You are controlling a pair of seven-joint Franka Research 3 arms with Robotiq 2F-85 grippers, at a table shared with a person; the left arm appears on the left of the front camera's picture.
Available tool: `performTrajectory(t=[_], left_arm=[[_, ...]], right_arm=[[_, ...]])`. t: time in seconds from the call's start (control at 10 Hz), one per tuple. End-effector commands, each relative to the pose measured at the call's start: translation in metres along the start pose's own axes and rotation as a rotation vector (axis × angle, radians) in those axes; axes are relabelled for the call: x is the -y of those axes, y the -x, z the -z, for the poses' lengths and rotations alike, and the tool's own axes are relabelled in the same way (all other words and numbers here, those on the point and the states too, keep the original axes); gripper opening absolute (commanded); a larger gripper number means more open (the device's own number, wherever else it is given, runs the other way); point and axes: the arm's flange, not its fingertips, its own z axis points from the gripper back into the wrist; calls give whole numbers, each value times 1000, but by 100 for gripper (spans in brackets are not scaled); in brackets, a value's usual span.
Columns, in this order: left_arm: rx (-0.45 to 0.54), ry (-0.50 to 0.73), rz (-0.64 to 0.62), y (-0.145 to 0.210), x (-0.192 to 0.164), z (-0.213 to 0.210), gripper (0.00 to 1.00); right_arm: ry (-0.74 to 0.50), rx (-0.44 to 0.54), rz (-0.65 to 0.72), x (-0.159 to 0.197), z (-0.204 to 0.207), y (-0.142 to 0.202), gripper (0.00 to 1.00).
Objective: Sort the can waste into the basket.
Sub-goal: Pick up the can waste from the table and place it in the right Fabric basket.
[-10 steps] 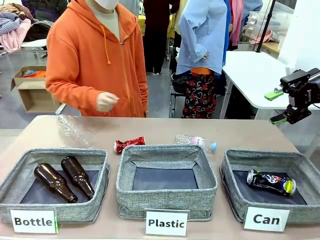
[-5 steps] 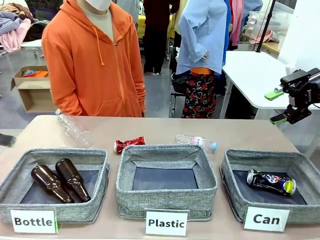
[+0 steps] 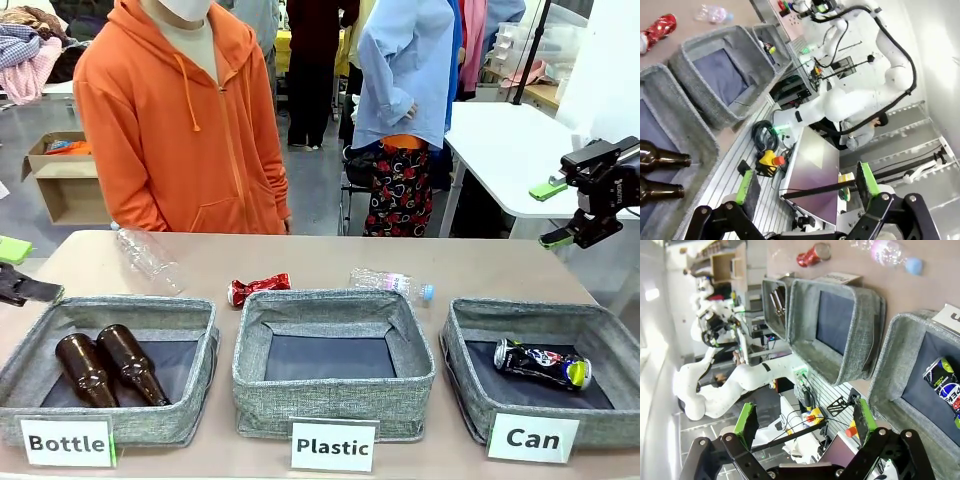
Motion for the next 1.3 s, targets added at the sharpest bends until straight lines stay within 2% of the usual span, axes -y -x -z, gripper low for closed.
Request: performTrajectory(t=[0.0, 0.9, 1.0, 1.1, 1.2], left_arm=[[-25, 56, 20, 5, 12, 2, 100], [-27, 48, 16, 2, 10, 5, 100], [-89, -64, 121, -1, 28, 14, 100], [-114, -200, 146, -21, 40, 23, 100], [-145, -270, 213, -43, 51, 33, 100]], right_arm=[[-2, -10, -24, 0, -5, -1, 100], [-2, -10, -24, 0, -5, -1, 100], [-2, -10, -24, 0, -5, -1, 100], [-2, -10, -24, 0, -5, -1, 100], [-2, -10, -24, 0, -5, -1, 100]])
